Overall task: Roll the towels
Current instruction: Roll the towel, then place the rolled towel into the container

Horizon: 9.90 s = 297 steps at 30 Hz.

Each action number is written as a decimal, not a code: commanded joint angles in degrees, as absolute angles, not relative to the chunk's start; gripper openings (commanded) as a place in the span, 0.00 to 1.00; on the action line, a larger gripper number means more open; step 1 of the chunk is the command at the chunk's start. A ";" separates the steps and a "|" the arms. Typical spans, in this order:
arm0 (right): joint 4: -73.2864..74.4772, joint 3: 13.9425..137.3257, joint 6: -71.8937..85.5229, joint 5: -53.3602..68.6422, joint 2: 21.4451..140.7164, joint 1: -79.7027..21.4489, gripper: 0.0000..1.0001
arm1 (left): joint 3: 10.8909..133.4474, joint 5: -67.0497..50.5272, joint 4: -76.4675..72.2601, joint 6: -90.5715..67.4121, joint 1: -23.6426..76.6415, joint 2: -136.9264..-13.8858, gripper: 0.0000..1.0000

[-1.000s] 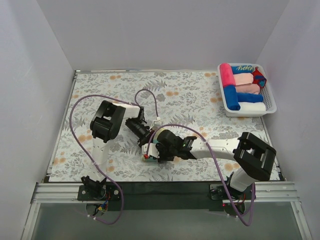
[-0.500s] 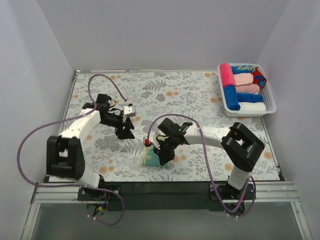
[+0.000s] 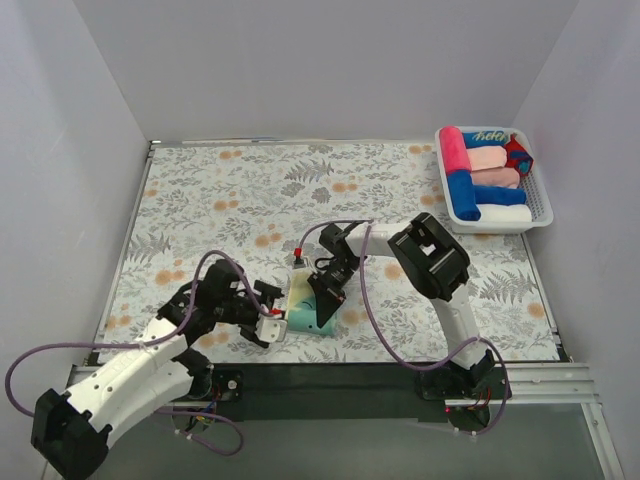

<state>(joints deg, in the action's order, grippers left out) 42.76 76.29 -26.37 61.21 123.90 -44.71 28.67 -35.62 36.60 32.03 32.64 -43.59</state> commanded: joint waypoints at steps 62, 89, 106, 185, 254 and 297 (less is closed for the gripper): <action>29.38 62.77 -27.34 15.58 85.34 -51.05 0.71 | 81.20 -51.42 68.12 33.49 28.21 -134.46 0.05; 21.96 53.08 -29.44 22.90 93.60 -60.65 0.01 | 78.84 -57.83 64.70 26.99 17.15 -116.58 0.52; 41.82 69.69 -31.02 58.44 116.71 -43.86 0.01 | 35.62 -32.10 31.73 24.94 23.23 -53.20 0.65; 17.77 56.52 -27.95 -1.91 87.27 -64.68 0.70 | 70.66 -50.10 55.81 23.03 31.82 -123.13 0.00; 48.52 102.22 -20.75 17.94 107.49 21.10 0.01 | 70.14 -54.67 45.53 5.89 12.39 -91.32 0.83; 41.84 90.88 -15.56 10.02 104.94 15.64 0.47 | 70.05 -51.06 44.21 2.46 12.48 -89.65 0.84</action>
